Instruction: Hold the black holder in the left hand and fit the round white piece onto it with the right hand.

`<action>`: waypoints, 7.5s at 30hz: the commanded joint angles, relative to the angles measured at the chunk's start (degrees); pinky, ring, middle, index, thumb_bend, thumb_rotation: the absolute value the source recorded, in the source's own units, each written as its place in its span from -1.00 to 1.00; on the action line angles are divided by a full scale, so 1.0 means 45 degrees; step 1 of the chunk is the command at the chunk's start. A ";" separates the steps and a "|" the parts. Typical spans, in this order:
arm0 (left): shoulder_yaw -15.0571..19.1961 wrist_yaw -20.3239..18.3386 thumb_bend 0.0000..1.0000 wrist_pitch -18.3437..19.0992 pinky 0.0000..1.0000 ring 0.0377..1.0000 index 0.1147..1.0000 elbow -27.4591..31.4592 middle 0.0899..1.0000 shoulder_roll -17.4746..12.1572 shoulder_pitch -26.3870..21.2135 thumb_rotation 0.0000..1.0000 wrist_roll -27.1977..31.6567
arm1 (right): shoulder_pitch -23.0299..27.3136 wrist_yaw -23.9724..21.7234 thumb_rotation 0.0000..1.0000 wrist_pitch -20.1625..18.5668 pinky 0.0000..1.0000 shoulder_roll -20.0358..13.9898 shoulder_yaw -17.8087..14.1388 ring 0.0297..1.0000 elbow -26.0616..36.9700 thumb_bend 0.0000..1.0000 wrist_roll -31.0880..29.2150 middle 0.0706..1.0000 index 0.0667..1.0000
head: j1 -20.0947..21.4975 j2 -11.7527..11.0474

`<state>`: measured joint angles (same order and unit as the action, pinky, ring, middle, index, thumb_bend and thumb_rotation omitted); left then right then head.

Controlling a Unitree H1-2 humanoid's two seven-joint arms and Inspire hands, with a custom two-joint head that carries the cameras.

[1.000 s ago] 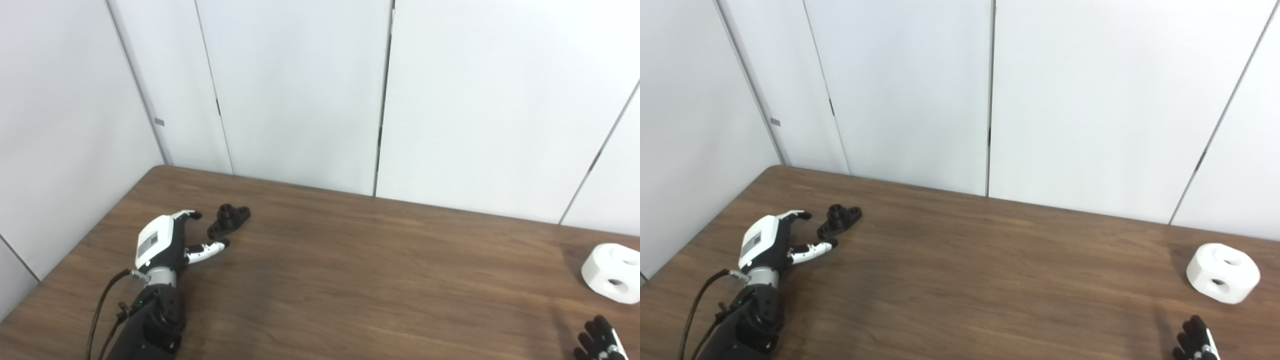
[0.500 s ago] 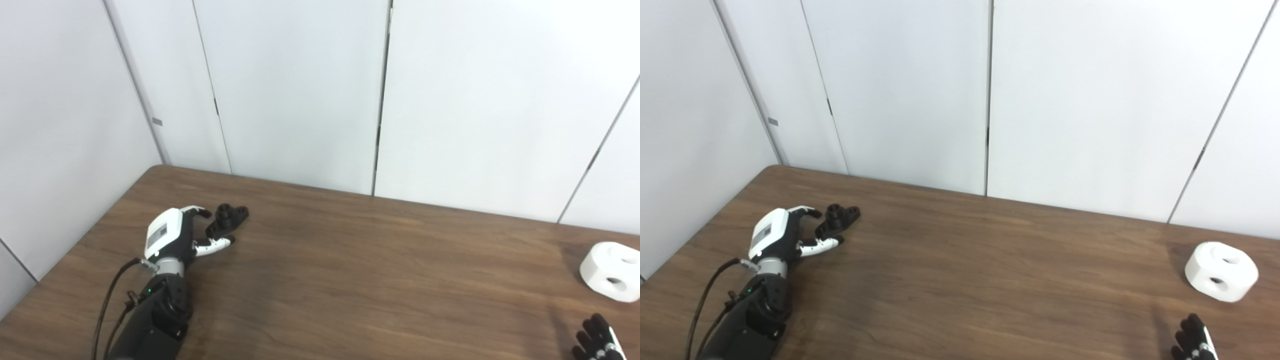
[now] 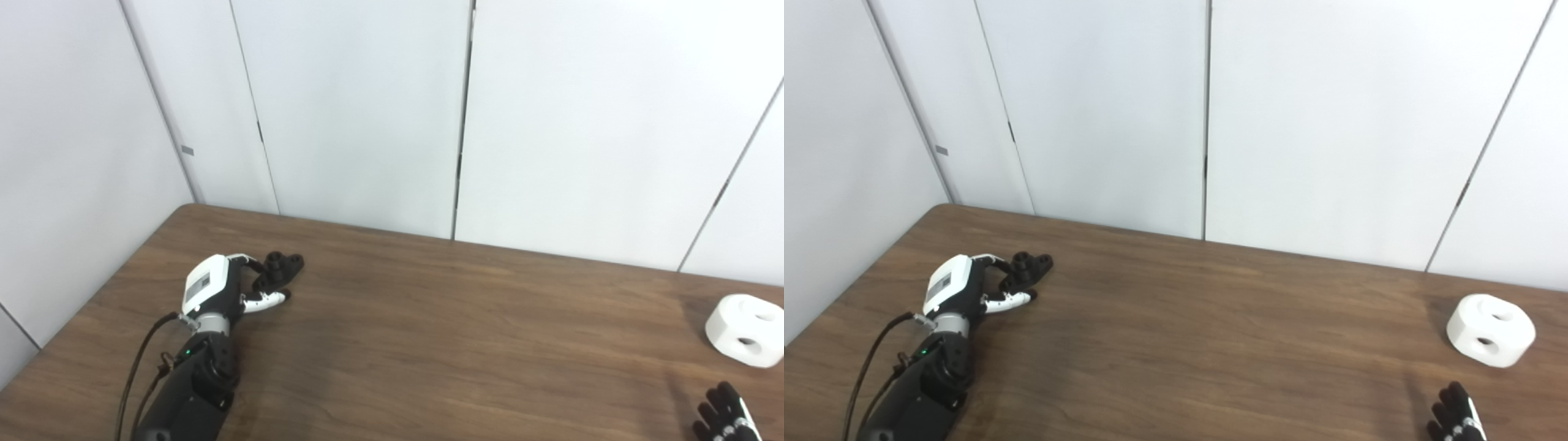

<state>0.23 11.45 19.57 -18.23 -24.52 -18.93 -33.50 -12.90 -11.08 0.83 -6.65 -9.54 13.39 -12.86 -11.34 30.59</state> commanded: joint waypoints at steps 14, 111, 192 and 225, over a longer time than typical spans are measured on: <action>0.0007 0.0938 0.60 -0.0292 0.91 0.79 0.10 -0.0054 0.62 -0.0420 -0.0380 -0.69 -0.0194 | -0.1303 0.0010 1.00 0.0153 1.00 -0.0014 0.0179 1.00 0.0349 0.29 0.0142 1.00 1.00 | -0.0058 0.0060; -0.4427 -0.3214 0.03 -0.4774 0.80 0.75 -0.16 0.7488 0.58 0.1561 0.6486 -0.92 -0.2565 | 0.0254 0.2138 0.57 -0.2469 1.00 -0.0437 0.0229 0.95 0.2878 0.17 0.1977 0.89 0.96 | 0.4491 0.2817; -0.2938 -0.3032 0.03 -0.5769 0.74 0.70 -0.16 0.6783 0.53 0.1161 0.6911 -0.92 -0.2127 | 1.0360 -0.0713 -0.44 -0.5817 1.00 -0.6371 0.3547 0.98 -0.5334 0.83 1.1665 0.81 0.44 | 0.7929 0.0742; -0.2816 -0.3375 0.03 -0.5646 0.72 0.70 -0.16 0.7077 0.54 0.1351 0.6996 -0.92 -0.2268 | 1.0429 0.0131 -0.51 -0.4753 1.00 -0.6254 0.3729 0.96 -0.6002 0.74 1.1085 0.77 0.27 | 0.7802 0.0754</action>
<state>-12.73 -1.24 -8.92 14.01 -17.47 11.06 -42.56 30.95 -12.78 -22.63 -33.11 8.07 -14.61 37.26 23.73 33.93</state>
